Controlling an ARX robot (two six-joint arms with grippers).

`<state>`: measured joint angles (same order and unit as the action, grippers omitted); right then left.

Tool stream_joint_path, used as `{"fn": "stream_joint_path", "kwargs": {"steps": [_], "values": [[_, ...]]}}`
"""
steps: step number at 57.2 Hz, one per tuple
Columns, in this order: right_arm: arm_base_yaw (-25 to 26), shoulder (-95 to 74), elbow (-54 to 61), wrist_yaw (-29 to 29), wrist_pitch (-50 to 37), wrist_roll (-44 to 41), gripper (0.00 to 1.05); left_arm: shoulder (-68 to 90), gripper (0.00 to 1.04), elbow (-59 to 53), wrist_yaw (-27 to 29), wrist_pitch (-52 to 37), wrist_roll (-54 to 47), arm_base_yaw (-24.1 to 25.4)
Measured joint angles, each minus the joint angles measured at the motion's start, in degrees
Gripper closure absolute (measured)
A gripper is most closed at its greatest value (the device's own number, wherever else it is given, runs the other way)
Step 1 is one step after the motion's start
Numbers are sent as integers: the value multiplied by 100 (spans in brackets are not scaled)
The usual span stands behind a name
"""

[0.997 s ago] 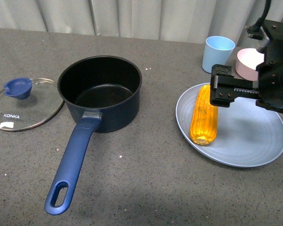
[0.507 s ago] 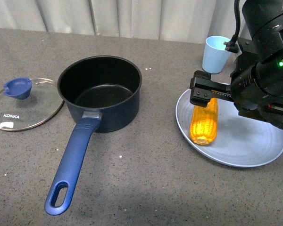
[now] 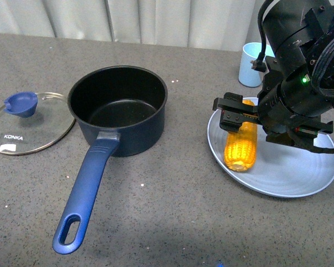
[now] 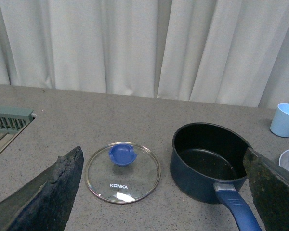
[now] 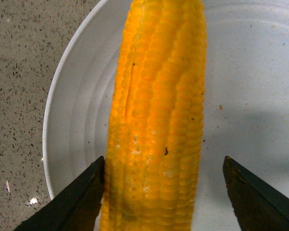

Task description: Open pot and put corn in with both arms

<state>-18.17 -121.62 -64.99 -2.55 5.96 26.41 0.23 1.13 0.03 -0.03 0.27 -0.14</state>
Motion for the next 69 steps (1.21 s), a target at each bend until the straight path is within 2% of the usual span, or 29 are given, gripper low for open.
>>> {"fn": "stream_joint_path", "kwargs": {"steps": [15,21,29,40,46,59,69], "values": [[0,-2,-17,120,13,70,77,0,7,0,-2,0,0,0],[9,48,42,155,-70,37,84,0,7,0,0,0,0,0],[7,291,247,282,-179,-138,89,0,7,0,-2,0,0,0],[-195,935,190,1327,-389,-286,93,2,7,0,-2,0,0,0],[-413,946,-138,1628,-282,-291,94,0,7,0,0,0,0,0],[-1075,343,-1449,1707,70,-74,94,0,7,0,-2,0,0,0],[-1351,-168,-2057,1694,365,98,94,0,7,0,0,0,0,0]]}}
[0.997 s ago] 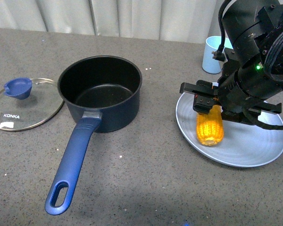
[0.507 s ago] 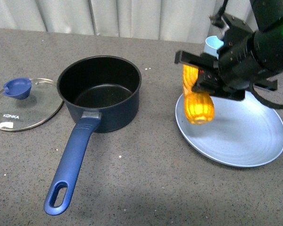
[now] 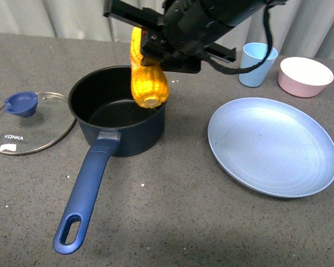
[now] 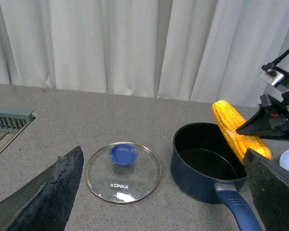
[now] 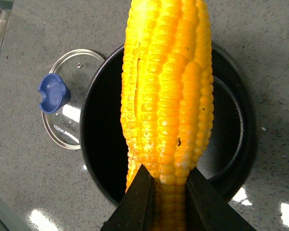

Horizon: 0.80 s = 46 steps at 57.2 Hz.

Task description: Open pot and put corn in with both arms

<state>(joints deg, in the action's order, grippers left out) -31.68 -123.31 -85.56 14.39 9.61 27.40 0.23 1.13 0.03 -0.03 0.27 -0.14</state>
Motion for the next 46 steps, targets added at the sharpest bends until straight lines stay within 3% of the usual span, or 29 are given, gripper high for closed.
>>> {"fn": "stream_joint_path", "kwargs": {"steps": [15,23,31,39,46], "values": [[-212,-389,-354,-81,127,140,92,0,7,0,0,0,0,0],[-223,-448,-365,-129,103,181,59,0,7,0,-2,0,0,0],[-223,-466,-365,-157,39,199,37,0,7,0,-2,0,0,0],[-210,-461,-299,-192,-146,238,9,0,7,0,-2,0,0,0],[-179,-321,26,-302,-442,262,10,0,7,0,0,0,0,0]]}}
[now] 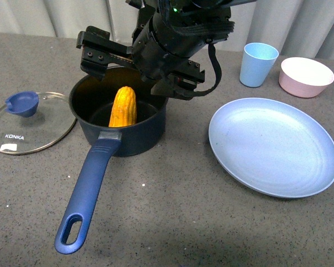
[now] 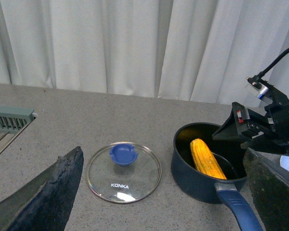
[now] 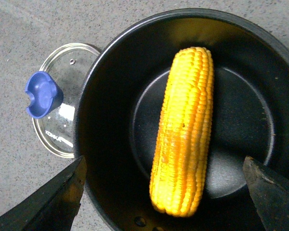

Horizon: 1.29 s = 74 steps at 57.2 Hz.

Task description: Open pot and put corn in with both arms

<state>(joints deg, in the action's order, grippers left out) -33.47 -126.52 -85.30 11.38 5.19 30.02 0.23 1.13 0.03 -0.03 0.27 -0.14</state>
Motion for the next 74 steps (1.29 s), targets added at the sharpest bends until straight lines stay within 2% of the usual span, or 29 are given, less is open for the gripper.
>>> {"fn": "stream_joint_path", "kwargs": {"steps": [5,15,23,27,40,48,67,74], "values": [[52,297,466,-177,-398,-24,9,0,7,0,0,0,0,0],[289,1427,1873,-1139,-1593,-332,9,0,7,0,0,0,0,0],[789,2682,3869,-1847,-2680,-896,9,0,7,0,-2,0,0,0],[1019,3108,4524,-1943,-2863,-1080,9,0,7,0,0,0,0,0],[1923,5040,6054,-1923,-3027,-1738,9,0,7,0,0,0,0,0],[2236,6057,6747,-1784,-3010,-2243,9,0,7,0,-2,0,0,0],[2723,8480,7740,-1825,-1989,-2889,9,0,7,0,-2,0,0,0],[3056,9704,7934,-1690,-1213,-2981,9,0,7,0,0,0,0,0]]}}
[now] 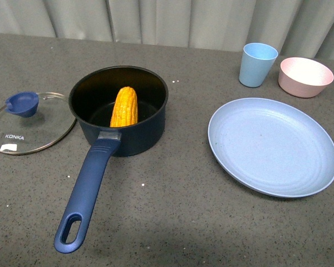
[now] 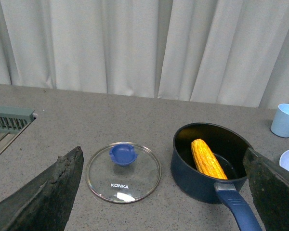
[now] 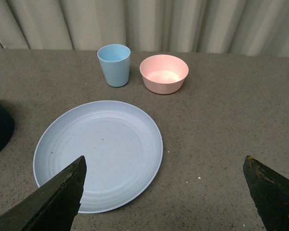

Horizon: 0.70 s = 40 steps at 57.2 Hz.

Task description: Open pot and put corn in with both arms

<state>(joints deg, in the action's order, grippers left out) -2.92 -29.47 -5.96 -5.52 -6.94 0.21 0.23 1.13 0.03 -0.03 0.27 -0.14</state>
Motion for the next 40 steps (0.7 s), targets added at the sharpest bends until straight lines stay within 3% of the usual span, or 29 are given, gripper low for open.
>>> {"fn": "stream_joint_path", "kwargs": {"steps": [17,21,24,38,40], "values": [[22,140,46,37,81,-127,9,0,7,0,0,0,0,0],[225,208,538,505,-1342,-90,24,0,7,0,-4,0,0,0],[267,393,557,511,-1731,-70,36,2,7,0,0,0,0,0],[282,1025,566,540,-1224,-59,79,0,7,0,0,0,0,0],[282,1156,566,542,-1102,-59,89,0,7,0,0,0,0,0]]}}
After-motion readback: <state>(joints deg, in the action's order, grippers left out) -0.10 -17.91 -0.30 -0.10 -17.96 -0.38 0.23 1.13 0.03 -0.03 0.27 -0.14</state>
